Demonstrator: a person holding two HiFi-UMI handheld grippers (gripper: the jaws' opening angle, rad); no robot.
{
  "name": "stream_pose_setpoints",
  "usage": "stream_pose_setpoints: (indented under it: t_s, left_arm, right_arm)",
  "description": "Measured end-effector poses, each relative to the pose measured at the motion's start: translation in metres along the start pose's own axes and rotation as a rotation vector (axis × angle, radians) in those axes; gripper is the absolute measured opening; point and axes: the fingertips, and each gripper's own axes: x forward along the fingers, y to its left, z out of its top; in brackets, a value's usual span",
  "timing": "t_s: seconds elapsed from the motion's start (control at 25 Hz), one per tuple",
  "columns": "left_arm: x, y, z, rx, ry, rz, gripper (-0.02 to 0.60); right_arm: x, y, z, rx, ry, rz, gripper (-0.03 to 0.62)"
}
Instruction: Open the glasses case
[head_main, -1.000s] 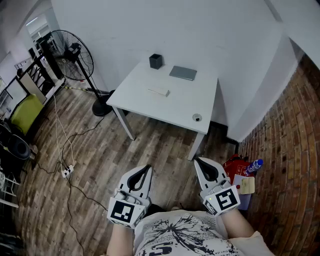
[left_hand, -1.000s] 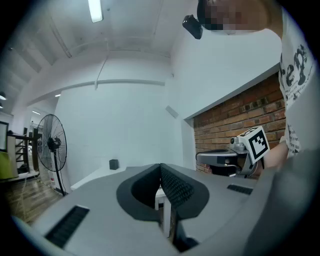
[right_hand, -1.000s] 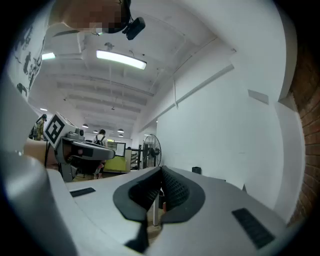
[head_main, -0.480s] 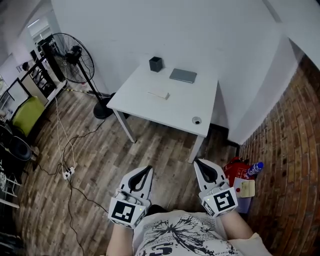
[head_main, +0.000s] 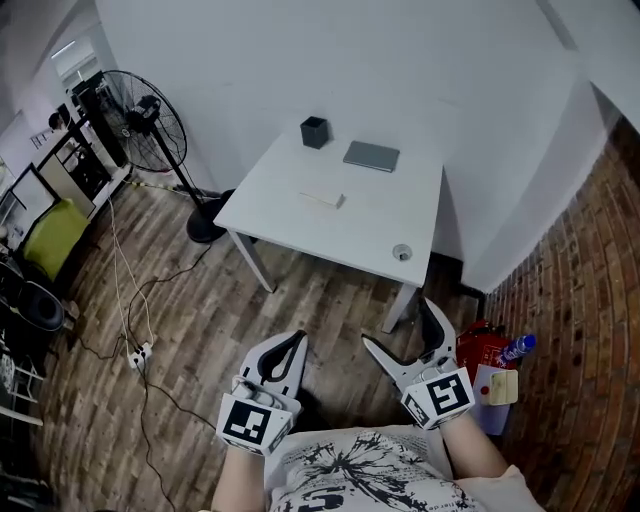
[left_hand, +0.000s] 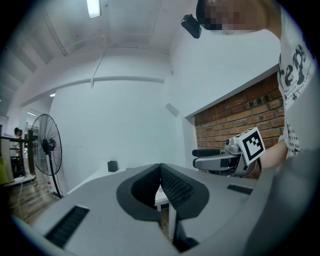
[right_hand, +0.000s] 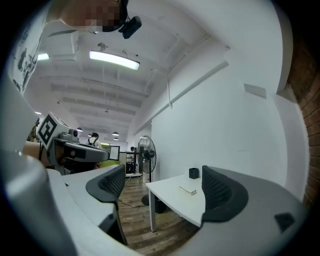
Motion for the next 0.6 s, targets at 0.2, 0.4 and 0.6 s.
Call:
stream_pose_setpoints:
  t_s: [0.2, 0.4, 0.6]
  left_arm:
    - [0.029, 0.062, -0.012, 0.0, 0.0, -0.043, 0.014]
    - [0.07, 0.145, -0.015, -0.019, -0.008, -0.113, 0.014]
    - [0.111, 0.239, -0.015, -0.047, -0.012, -0.193, 0.014]
  right_arm:
    - [0.064, -0.01, -0.018, 0.023, 0.037, -0.052, 0.486]
    - [0.148, -0.015, -0.025, 0.017, 0.07, -0.118, 0.486]
    - [0.239, -0.015, -0.03, 0.021, 0.126, -0.198, 0.485]
